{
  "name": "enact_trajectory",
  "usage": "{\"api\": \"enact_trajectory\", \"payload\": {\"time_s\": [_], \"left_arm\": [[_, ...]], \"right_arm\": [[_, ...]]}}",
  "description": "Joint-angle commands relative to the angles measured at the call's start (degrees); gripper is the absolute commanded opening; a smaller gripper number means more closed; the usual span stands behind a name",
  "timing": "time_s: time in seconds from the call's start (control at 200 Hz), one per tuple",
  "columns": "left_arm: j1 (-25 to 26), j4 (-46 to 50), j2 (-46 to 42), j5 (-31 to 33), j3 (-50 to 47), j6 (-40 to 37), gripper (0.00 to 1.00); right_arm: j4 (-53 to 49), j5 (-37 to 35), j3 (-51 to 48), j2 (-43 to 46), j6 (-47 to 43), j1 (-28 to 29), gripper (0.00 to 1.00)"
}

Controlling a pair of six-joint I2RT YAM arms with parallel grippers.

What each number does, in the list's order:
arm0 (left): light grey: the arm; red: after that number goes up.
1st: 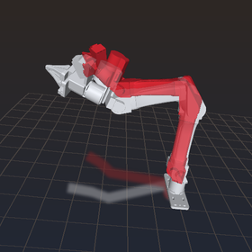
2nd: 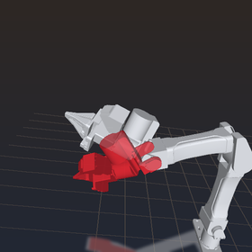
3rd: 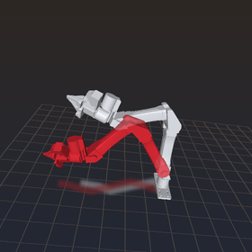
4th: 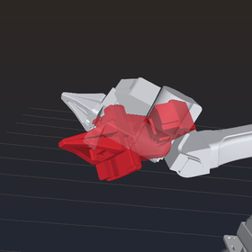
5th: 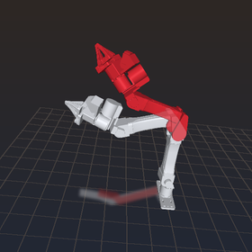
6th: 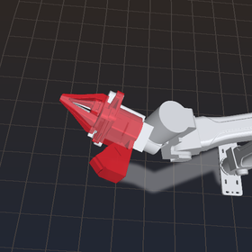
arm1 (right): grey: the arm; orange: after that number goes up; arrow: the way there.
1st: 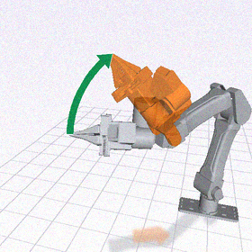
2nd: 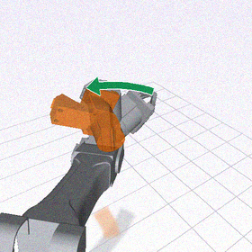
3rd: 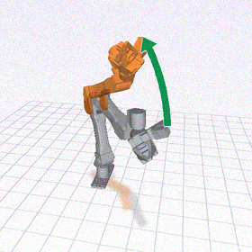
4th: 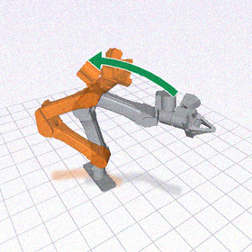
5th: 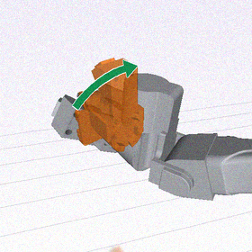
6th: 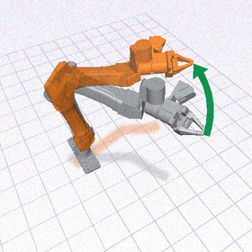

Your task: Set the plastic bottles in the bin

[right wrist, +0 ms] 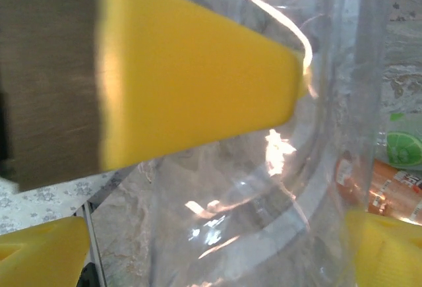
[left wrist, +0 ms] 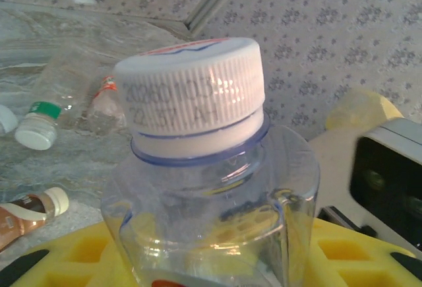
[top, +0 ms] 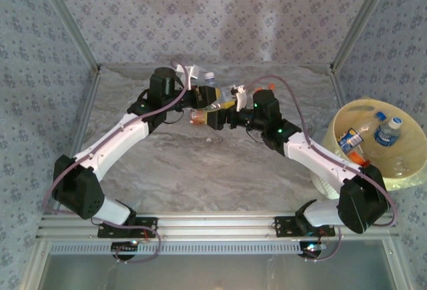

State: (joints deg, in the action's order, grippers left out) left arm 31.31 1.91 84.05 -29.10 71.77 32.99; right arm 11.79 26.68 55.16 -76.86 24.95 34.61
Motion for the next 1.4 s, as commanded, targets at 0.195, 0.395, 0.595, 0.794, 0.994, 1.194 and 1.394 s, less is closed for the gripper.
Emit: {"api": "enact_trajectory", "payload": {"time_s": [0.195, 0.395, 0.595, 0.794, 0.994, 1.194, 1.394], "left_arm": [[0.4, -0.4, 0.6, -2.3, 2.3, -1.8, 0.50], [0.5, 0.2, 1.2, -2.3, 3.0, -0.8, 0.64], [0.5, 1.3, 0.2, -2.9, 3.6, -1.0, 0.98], [0.4, 0.2, -3.1, -1.4, 2.1, -0.5, 0.98], [0.4, -1.8, -8.1, 5.5, -1.9, -0.6, 0.98], [0.3, -3.0, -13.2, 15.7, -7.4, -4.3, 0.98], [0.4, -4.3, -16.2, 20.6, -11.3, -6.4, 0.98]], "right_arm": [[-6.1, -2.6, 3.0, 0.4, -2.4, 0.6, 0.69], [-7.7, -3.4, 4.2, 0.8, -1.7, 0.6, 0.54], [-9.7, -5.3, 3.8, 1.2, -2.5, 0.6, 0.49], [-13.5, -10.3, 3.5, 2.8, -3.9, 0.0, 0.47], [-23.6, -15.1, 6.1, 6.3, -7.1, -1.7, 0.46], [-33.9, -23.1, 9.2, 13.3, -11.3, -3.2, 0.46], [-44.1, -33.2, 14.2, 20.8, -16.1, -4.8, 0.45]]}}
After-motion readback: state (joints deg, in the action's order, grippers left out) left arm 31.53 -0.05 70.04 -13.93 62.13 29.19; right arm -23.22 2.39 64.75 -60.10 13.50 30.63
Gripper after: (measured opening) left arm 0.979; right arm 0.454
